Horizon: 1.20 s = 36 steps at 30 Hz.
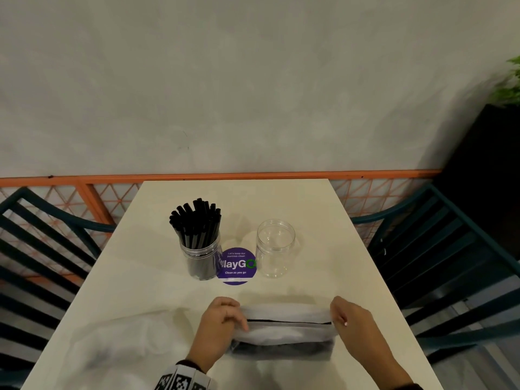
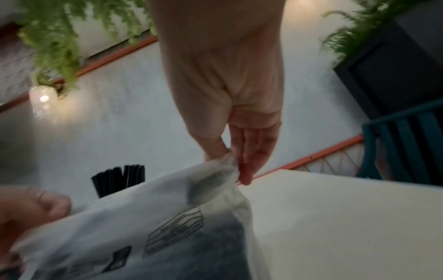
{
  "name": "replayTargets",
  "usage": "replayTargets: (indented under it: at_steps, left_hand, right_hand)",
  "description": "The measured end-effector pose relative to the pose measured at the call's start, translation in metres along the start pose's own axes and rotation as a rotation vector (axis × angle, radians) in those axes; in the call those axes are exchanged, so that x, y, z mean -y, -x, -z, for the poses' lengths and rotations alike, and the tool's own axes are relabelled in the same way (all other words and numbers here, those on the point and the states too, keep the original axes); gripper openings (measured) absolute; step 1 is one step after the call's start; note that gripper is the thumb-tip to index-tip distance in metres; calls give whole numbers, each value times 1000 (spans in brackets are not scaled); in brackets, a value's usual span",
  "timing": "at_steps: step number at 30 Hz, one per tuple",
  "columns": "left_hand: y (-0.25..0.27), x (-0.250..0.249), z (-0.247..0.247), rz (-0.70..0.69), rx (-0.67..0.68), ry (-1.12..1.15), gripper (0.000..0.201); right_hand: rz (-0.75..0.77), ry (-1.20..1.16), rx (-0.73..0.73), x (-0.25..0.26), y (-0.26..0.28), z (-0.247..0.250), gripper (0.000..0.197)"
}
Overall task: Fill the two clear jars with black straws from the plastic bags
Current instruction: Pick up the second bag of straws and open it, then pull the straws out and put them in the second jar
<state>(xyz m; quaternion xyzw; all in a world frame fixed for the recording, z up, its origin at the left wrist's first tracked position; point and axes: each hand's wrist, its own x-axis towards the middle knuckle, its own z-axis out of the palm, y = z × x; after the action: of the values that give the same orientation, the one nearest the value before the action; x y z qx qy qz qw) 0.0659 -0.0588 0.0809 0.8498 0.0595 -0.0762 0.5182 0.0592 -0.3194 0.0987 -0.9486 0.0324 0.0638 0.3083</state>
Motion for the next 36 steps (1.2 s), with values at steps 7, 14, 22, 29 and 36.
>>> replayTargets:
  at_steps: [7, 14, 22, 29, 36]
  left_hand:
    - [-7, -1, -19, -97, -186, -306, 19]
    - [1, 0, -7, -16, -19, -461, 57]
    - [3, 2, 4, -2, 160, -167, 53]
    - [4, -4, -4, -144, 86, -76, 44]
    - [11, -2, 6, -179, 211, 72, 34]
  right_hand:
    - [54, 126, 62, 20, 4, -12, 29]
    - [10, 58, 121, 19, 2, -12, 57]
    - [15, -9, 44, 4, -2, -11, 38]
    - [521, 49, 112, 64, -12, -42, 18]
    - [453, 494, 459, 87, -33, -78, 46]
